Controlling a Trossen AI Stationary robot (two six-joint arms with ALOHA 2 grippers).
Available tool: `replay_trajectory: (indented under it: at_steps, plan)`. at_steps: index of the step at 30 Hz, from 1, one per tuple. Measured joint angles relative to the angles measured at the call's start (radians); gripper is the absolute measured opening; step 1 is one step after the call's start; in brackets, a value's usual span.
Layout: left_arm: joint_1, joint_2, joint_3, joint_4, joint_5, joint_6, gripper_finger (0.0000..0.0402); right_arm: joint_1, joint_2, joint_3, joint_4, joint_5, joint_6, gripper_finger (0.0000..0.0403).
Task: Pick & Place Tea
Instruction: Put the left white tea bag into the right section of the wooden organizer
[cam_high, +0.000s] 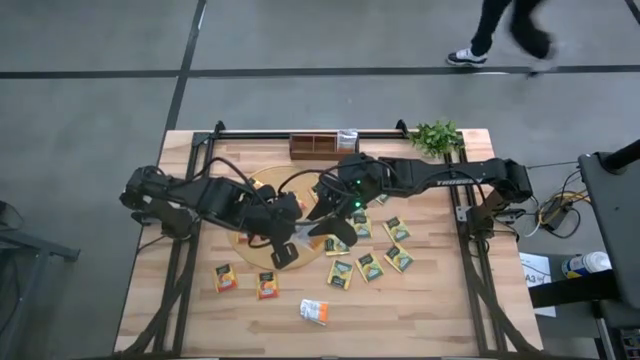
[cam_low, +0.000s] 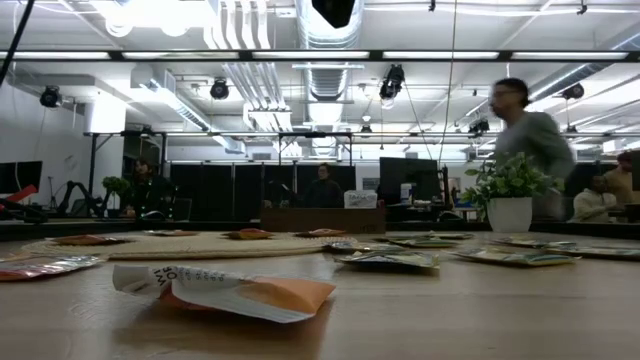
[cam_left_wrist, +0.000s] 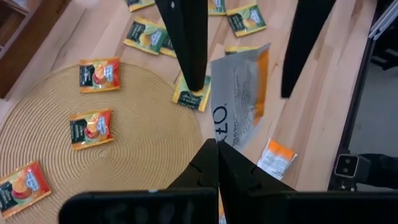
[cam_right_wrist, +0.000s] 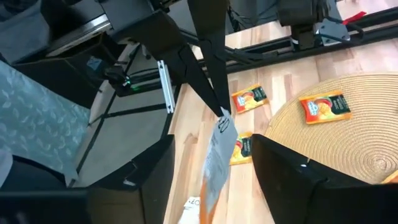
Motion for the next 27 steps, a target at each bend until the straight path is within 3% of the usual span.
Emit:
replay_trajectory:
  at_steps: [8, 15, 23, 27]
  plan:
    - [0.011, 0.000, 0.000, 0.013, -0.002, 0.015, 0.0000, 0.001, 0.029, -0.002, 0.008, 0.003, 0.045, 0.0148]
    - [0.011, 0.000, -0.001, 0.007, -0.002, 0.016, 0.0000, 0.001, 0.027, -0.003, 0.011, 0.004, 0.004, 0.0021]
    - [0.015, 0.000, -0.003, -0.007, 0.026, -0.072, 0.0003, -0.006, 0.025, -0.003, 0.010, 0.005, -0.006, 0.0008]
    - [0.015, -0.001, -0.003, -0.007, 0.055, -0.112, 0.0035, -0.006, 0.023, -0.003, 0.010, 0.020, -0.004, 0.0008]
